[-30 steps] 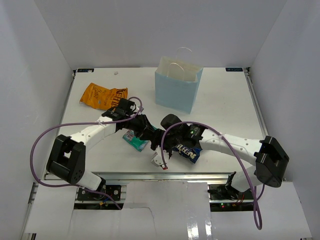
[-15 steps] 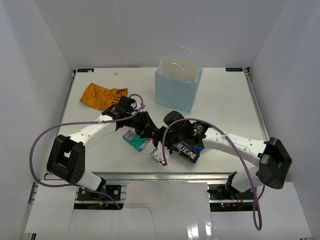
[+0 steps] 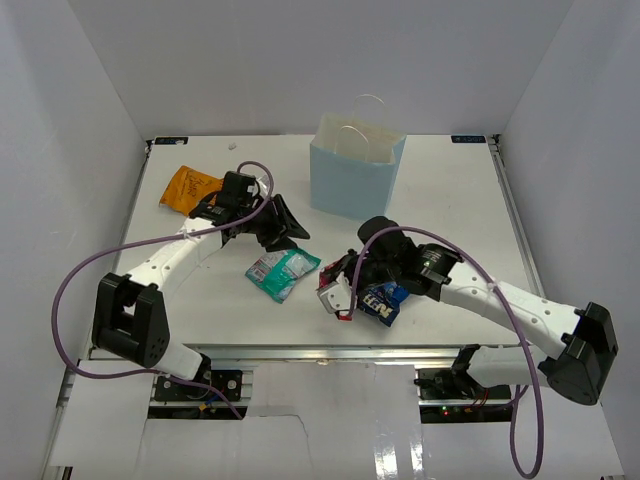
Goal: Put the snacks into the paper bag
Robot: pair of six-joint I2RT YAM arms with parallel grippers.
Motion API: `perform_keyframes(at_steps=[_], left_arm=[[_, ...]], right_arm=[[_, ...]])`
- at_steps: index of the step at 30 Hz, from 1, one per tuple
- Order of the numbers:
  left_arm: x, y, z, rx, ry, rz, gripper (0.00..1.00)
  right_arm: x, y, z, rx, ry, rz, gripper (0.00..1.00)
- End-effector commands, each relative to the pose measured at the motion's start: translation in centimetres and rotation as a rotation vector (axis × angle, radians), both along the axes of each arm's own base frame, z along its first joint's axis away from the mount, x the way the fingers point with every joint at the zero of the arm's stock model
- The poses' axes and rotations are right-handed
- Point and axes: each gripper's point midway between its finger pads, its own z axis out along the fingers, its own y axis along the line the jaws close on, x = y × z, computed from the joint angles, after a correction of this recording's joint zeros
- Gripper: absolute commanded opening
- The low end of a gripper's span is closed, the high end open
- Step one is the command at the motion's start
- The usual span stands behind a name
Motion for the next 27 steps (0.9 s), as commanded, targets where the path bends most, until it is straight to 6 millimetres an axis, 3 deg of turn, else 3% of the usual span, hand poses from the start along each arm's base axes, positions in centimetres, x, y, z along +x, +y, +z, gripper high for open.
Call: perform_keyframes(at_steps=[1,3,5,6,7,8,10,11,13,14,15,17,19,20,21,25,27], left_arm=[[2.1,1.8,2.0,0.093,-0.181,0.051,0.57],[2.9,3.3,2.2,0.172,-0.256,0.089,0.58],[3.1,4.6,2.1,0.24,-0.312,0.11,0.59],[2.9,5.5,3.0,0.266,-0.361,0.132,0.59],[3.2,6.9,2.9,0.332,-0.407,0.161,0.61],[2.6,7.7,2.2,0.367,-0.415,0.171,0.64],[2.1,9.6,3.3,0.418,-0.495,0.223,0.72],[1.4,10.2,2.4,0.434,-0.488,0.232,0.76],[0.3,10.9,3.2,0.422,-0.537,0.247,0.82],[0.0,11.0,3.3,0.416,-0.554,0.251,0.83],[-0.6,11.2,2.1,0.423,-0.54,0.246,0.84],[-1.1,12.0,2.4,0.43,-0.566,0.278,0.85],[-1.7,12.2,1.7,0.431,-0.56,0.273,0.85],[-2.1,12.4,1.9,0.429,-0.57,0.276,0.85],[-2.3,12.5,1.6,0.434,-0.568,0.274,0.85],[-2.6,12.7,1.5,0.443,-0.591,0.264,0.86],[-2.6,12.6,1.2,0.447,-0.592,0.251,0.86]], right_arm=[[-1.4,-0.7,1.3,0.064,0.133,-0.029,0.22],[-1.5,-0.9,2.5,0.102,0.21,-0.061,0.21],[0.0,-1.5,4.5,0.156,0.256,-0.118,0.2],[-0.1,-1.5,5.2,0.179,0.334,-0.136,0.19],[1.4,-2.2,6.1,0.208,0.366,-0.19,0.18],[2.2,-2.4,8.2,0.251,0.378,-0.209,0.18],[4.1,-3.4,10.0,0.305,0.486,-0.28,0.18],[4.4,-3.4,12.9,0.357,0.498,-0.265,0.18],[6.7,-4.6,15.1,0.407,0.589,-0.338,0.17],[6.9,-5.0,18.1,0.455,0.578,-0.311,0.17],[8.7,-5.8,18.8,0.478,0.589,-0.35,0.17],[9.7,-6.5,21.6,0.535,0.638,-0.361,0.17],[12.4,-8.0,25.1,0.614,0.617,-0.391,0.17],[13.4,-8.3,25.5,0.631,0.696,-0.416,0.17],[14.5,-9.6,27.1,0.675,0.682,-0.442,0.17],[18.6,-11.4,28.7,0.76,0.698,-0.513,0.17],[21.3,-11.6,27.7,0.773,0.712,-0.566,0.17]])
